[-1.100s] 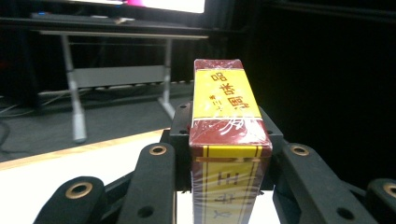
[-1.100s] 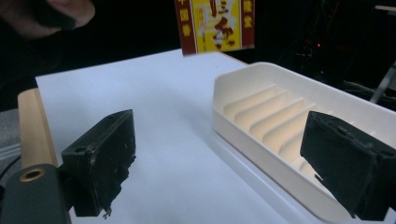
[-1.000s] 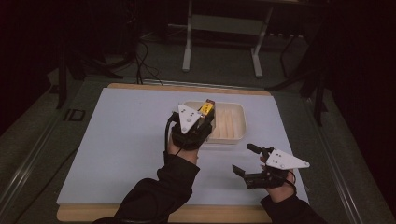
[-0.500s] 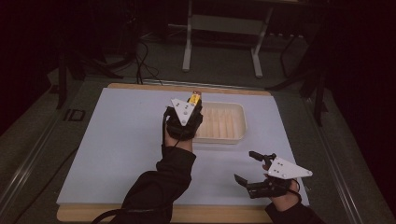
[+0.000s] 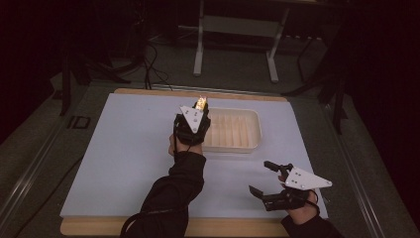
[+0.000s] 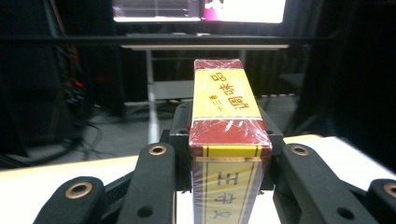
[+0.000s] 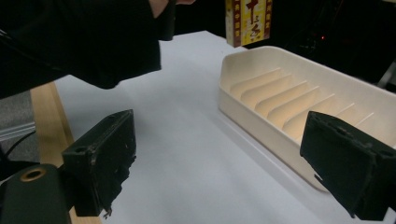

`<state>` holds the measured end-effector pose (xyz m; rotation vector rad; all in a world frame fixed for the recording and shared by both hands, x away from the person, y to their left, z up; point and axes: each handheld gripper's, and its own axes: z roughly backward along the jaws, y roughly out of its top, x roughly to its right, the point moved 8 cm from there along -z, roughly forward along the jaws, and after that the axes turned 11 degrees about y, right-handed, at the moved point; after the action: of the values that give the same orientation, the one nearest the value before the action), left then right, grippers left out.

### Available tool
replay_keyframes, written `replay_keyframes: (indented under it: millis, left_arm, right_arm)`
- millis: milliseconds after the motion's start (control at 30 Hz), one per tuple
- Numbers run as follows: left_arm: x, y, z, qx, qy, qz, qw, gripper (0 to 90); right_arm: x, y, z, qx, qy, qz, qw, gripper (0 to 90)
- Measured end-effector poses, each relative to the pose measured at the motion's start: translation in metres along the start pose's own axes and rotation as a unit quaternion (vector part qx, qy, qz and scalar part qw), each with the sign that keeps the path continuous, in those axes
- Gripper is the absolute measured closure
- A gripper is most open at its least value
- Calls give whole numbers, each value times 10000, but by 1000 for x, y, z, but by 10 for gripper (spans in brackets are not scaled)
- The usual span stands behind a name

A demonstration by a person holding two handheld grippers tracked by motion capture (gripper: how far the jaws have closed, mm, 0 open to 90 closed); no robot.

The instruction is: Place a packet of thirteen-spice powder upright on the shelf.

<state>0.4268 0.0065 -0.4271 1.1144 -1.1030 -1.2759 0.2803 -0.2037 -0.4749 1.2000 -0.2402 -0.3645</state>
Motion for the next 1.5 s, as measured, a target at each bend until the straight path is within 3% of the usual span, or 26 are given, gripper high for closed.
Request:
replay_keyframes:
  millis: [233,300,367,433,533,633,767,967,1167,1367,1500]
  left_arm:
    - [2,-15,-14,-96,138,11,9999,697]
    - [1,-20,-18,-193,145,103,9997,696]
    - [1,-23,-20,-168,158,66,9997,696]
    - [-2,-28,-23,-175,298,-7,9994,696]
    - [-5,-35,-27,-295,302,176,9990,696]
    - [-1,-42,-29,-315,343,-10,9989,695]
    - [1,-52,-34,-423,410,-16,9983,693]
    - [-1,-67,-42,-659,368,92,9971,690]
    - [3,-81,-48,-897,212,-77,9957,685]
    - [4,-90,-50,-1049,268,-112,9941,676]
    - [6,-90,-50,-1008,252,-212,9944,634]
  right_arm:
    - [-2,0,0,18,74,22,10000,105]
    - [-2,0,0,44,115,-13,9999,105]
    - [-2,0,0,34,102,0,9999,105]
    - [-2,0,1,48,124,-11,9999,105]
    - [-2,-1,0,44,158,-17,9999,105]
    - [-2,-2,-1,20,168,-6,9999,106]
    - [-3,-2,-1,11,213,-31,9998,105]
    - [-3,-3,-1,9,242,-42,9997,106]
    - [-2,-3,-1,25,282,-100,9995,106]
    - [-1,-4,-1,21,298,-130,9995,106]
    - [-1,-4,-1,24,301,-136,9995,106]
